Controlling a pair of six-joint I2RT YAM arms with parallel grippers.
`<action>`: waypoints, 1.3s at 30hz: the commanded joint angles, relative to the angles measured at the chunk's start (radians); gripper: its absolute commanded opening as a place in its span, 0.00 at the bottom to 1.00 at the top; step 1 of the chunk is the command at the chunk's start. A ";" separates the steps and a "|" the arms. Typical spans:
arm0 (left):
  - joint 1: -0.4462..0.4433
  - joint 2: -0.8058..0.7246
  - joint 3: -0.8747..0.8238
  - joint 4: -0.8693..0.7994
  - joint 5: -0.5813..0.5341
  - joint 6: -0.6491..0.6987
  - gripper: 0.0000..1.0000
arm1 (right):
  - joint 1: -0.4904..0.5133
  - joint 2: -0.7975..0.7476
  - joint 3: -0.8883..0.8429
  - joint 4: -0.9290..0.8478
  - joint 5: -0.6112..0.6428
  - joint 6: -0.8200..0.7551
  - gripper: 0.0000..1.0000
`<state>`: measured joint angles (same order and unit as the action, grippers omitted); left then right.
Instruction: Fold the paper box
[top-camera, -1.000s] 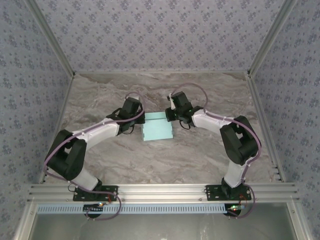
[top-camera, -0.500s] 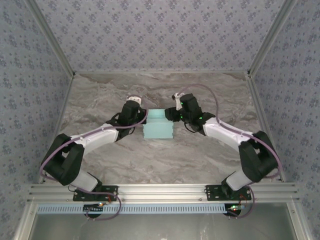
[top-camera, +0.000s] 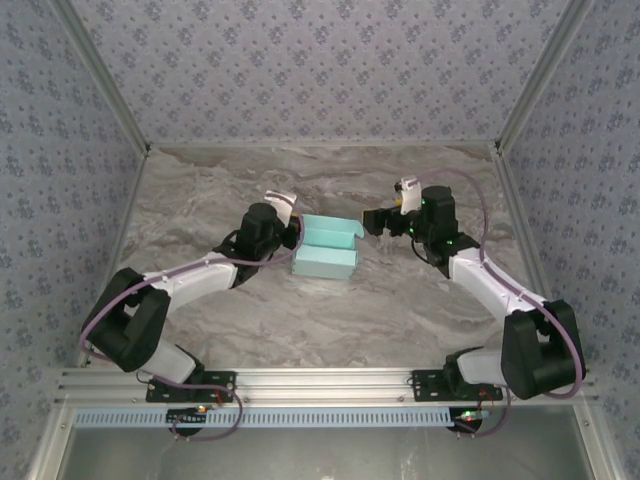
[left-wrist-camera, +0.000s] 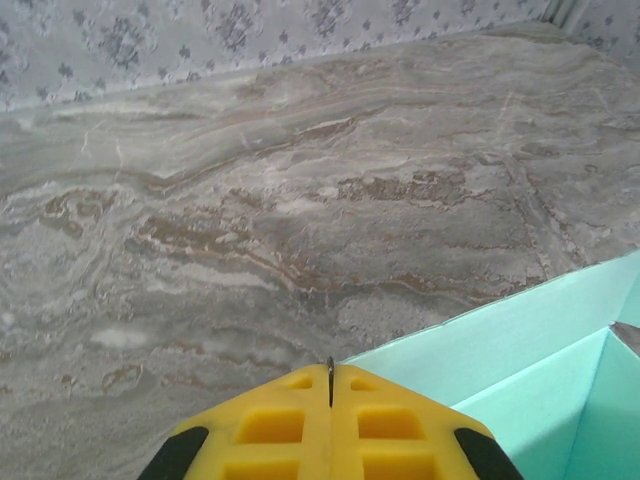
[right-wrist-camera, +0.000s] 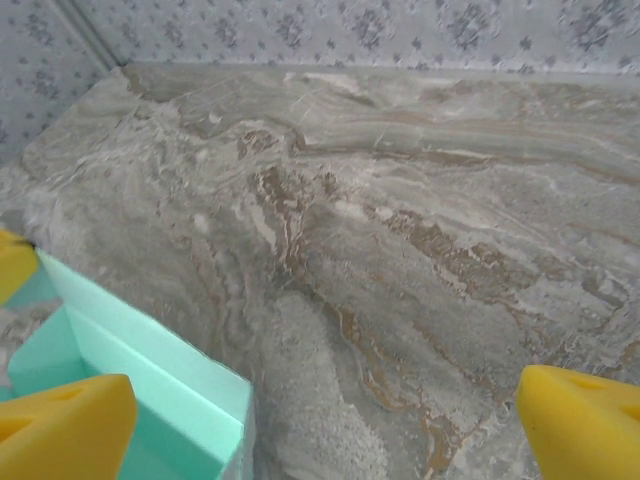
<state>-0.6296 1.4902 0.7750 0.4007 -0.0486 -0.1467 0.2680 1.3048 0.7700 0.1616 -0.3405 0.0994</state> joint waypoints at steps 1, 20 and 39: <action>0.000 0.017 -0.014 0.102 0.058 0.076 0.01 | 0.001 -0.024 -0.059 0.074 -0.151 -0.187 1.00; 0.023 0.078 -0.031 0.143 0.125 0.047 0.00 | 0.275 -0.126 -0.142 -0.151 -0.074 -0.802 1.00; 0.102 0.214 0.051 -0.016 0.262 -0.127 0.00 | 0.390 0.234 0.204 -0.330 0.155 -0.856 0.95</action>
<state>-0.5343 1.6806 0.7738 0.4282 0.1562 -0.2386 0.6731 1.5181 0.9230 -0.1471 -0.2405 -0.7601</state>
